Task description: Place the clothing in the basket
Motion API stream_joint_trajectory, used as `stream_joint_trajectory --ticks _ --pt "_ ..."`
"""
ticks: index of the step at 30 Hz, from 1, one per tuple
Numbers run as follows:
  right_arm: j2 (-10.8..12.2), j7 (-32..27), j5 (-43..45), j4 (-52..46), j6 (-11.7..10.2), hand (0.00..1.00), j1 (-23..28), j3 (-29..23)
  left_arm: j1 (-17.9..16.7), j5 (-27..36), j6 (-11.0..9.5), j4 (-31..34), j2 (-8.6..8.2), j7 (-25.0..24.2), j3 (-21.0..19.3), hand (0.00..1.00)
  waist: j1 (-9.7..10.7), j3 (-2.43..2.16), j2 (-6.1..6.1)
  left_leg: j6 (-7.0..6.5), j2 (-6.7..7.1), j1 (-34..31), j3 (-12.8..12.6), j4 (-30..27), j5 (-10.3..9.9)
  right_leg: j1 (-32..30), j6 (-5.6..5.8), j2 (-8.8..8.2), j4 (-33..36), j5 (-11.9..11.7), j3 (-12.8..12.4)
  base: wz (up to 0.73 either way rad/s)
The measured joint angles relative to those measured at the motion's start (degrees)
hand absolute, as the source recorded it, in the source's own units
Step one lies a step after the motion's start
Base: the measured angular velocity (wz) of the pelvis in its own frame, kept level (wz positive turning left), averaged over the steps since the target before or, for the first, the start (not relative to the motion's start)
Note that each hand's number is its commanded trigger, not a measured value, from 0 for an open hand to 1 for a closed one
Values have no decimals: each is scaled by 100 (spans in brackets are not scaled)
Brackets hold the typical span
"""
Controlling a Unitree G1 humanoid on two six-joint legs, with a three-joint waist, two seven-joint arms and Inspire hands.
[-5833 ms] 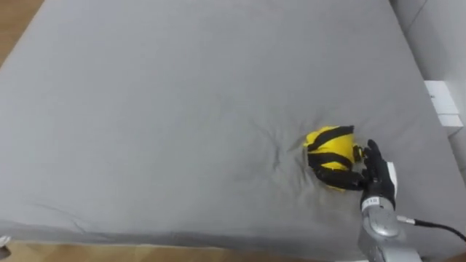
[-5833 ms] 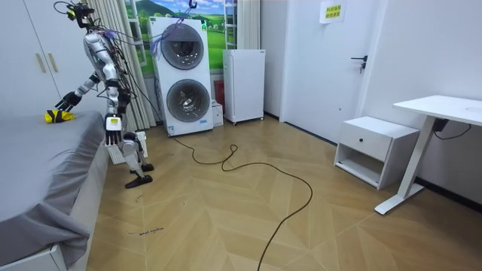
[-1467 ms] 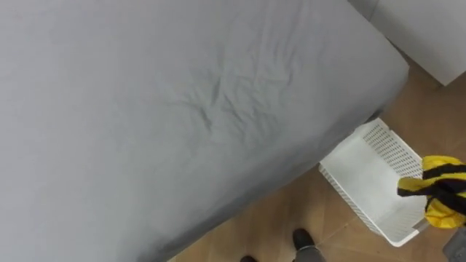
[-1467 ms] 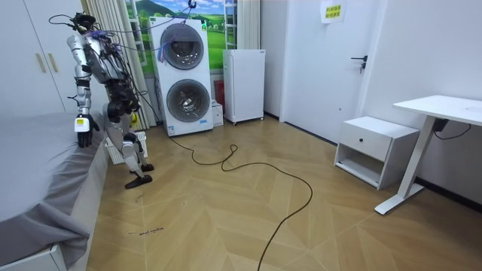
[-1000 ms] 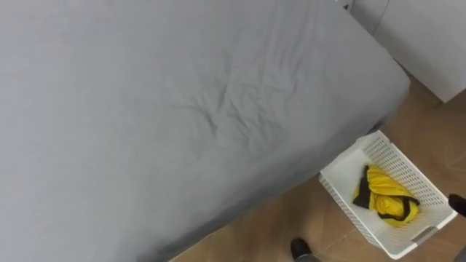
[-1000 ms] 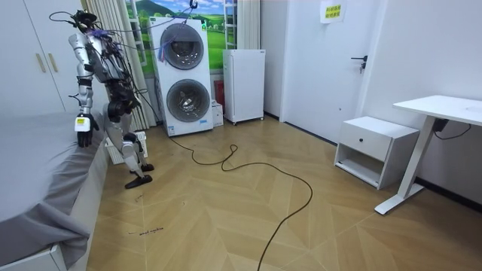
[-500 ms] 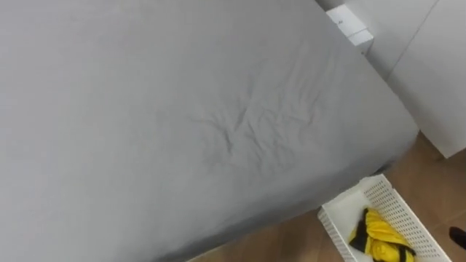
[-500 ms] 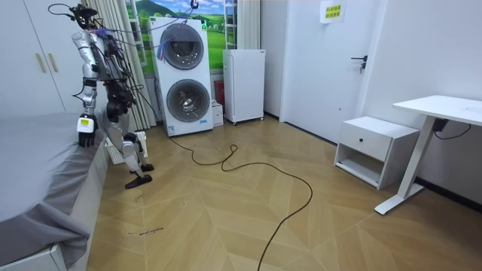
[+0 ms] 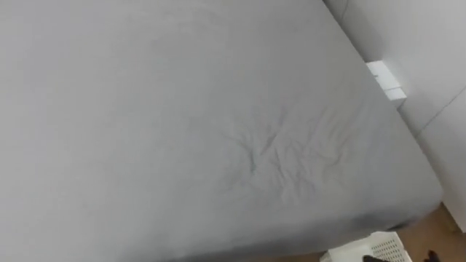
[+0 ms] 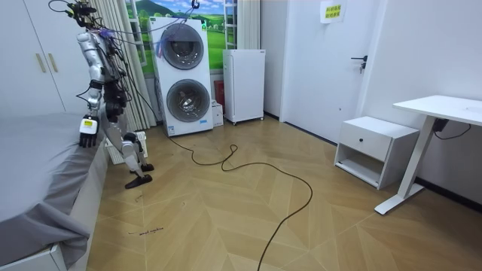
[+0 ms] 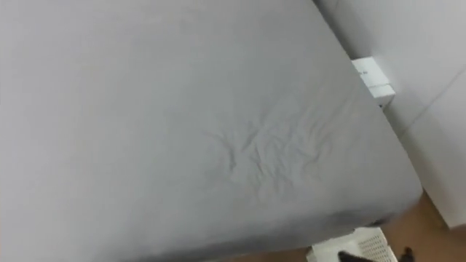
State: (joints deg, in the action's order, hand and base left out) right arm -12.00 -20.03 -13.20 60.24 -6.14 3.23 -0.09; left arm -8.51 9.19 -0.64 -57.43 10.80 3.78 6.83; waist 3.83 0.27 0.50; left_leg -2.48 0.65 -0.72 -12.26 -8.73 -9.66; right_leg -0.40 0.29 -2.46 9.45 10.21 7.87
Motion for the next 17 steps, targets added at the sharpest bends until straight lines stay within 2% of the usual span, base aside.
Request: stream_joint_trajectory --ticks 1,4,8,12,13,17 --pt "40 79 141 9 1 0 14 94 24 -89 -10 -1 -44 0 1 0 -47 14 -24 0 10 26 52 0 0 51 4 -9 -7 3 41 23" --pt "153 295 358 106 31 0 21 166 33 -142 -91 -109 -84 0 -8 0 -117 4 -107 0 29 62 198 0 0 231 26 -42 -124 30 197 28" --pt "172 471 468 256 156 0 18 249 -5 -255 -109 -236 -84 53 -58 0 -190 2 -175 -1 102 143 418 3 -1 399 43 -61 -172 41 338 25" --pt "206 646 691 419 210 0 1 337 -82 -342 -109 -238 -132 92 -245 0 -313 4 -161 -3 102 157 490 6 -2 477 43 -60 -164 41 387 10" --pt "235 644 724 457 219 0 -1 336 -100 -411 -109 -239 -132 93 -288 0 -372 18 -143 -2 103 183 503 12 -2 506 43 -55 -165 40 402 7" --pt "232 642 715 545 253 0 13 337 -134 -517 -109 -244 -157 114 -519 0 -433 26 -115 2 103 195 653 42 -9 555 43 -54 -152 40 513 13"
